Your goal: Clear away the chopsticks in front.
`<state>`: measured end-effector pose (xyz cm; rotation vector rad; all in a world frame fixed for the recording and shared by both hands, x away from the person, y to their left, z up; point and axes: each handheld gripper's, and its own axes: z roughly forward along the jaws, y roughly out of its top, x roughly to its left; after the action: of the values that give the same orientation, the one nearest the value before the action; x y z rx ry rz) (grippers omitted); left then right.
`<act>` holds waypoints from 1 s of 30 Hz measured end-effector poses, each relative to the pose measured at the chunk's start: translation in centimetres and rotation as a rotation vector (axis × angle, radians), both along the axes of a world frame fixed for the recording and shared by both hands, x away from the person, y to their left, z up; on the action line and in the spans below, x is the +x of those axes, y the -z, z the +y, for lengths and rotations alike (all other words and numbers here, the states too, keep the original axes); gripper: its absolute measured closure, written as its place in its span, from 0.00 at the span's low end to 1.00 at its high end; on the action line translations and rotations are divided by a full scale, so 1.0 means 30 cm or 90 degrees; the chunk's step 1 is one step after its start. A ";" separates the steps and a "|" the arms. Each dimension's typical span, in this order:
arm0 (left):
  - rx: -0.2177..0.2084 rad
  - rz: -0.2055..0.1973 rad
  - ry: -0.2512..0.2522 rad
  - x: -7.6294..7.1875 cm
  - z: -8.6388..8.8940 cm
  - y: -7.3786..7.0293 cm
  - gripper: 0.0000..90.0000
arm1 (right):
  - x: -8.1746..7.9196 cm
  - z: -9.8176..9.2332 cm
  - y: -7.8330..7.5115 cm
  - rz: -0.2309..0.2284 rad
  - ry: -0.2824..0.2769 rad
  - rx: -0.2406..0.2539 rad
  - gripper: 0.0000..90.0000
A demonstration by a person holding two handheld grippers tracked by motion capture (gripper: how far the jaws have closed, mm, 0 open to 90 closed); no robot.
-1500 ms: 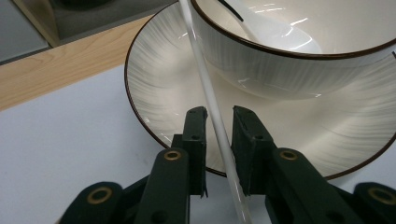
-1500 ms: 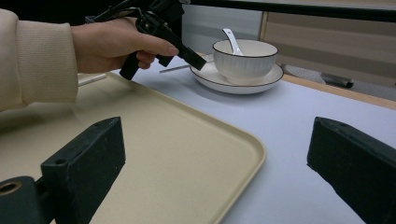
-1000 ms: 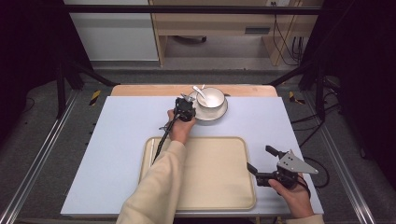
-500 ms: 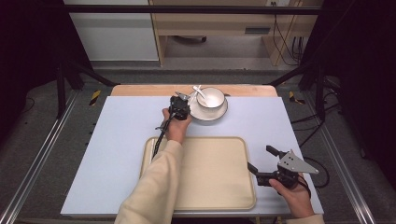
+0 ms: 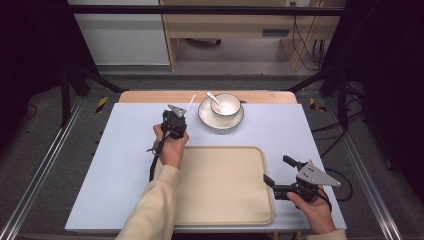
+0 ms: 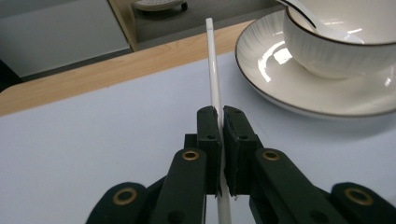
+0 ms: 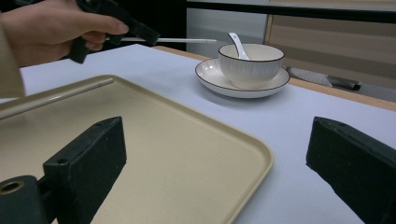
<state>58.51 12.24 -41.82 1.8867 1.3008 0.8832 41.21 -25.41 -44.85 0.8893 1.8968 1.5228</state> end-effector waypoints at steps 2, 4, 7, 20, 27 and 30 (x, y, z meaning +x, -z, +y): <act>-0.005 0.001 -0.006 -0.061 0.014 0.002 0.95 | -0.001 0.002 -0.001 0.001 0.000 0.003 0.06; -0.024 -0.002 -0.008 -0.108 0.024 0.005 0.95 | -0.002 0.003 -0.003 -0.003 -0.003 0.003 0.06; -0.048 -0.009 -0.018 -0.192 0.040 0.006 0.95 | -0.005 0.005 -0.005 -0.003 -0.001 0.005 0.06; -0.121 -0.077 -0.070 -0.516 0.076 0.048 0.95 | -0.006 0.004 -0.001 -0.001 -0.005 0.006 0.06; -0.127 -0.073 -0.081 -0.615 0.077 0.080 0.95 | -0.007 0.013 -0.001 0.001 -0.010 0.004 0.06; -0.123 -0.067 -0.088 -0.664 0.087 0.095 0.95 | -0.006 0.010 -0.001 -0.001 -0.011 0.004 0.06</act>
<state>38.60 14.84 -44.67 1.5964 1.4124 0.8802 41.04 -25.11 -44.81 0.8762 1.9033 1.5408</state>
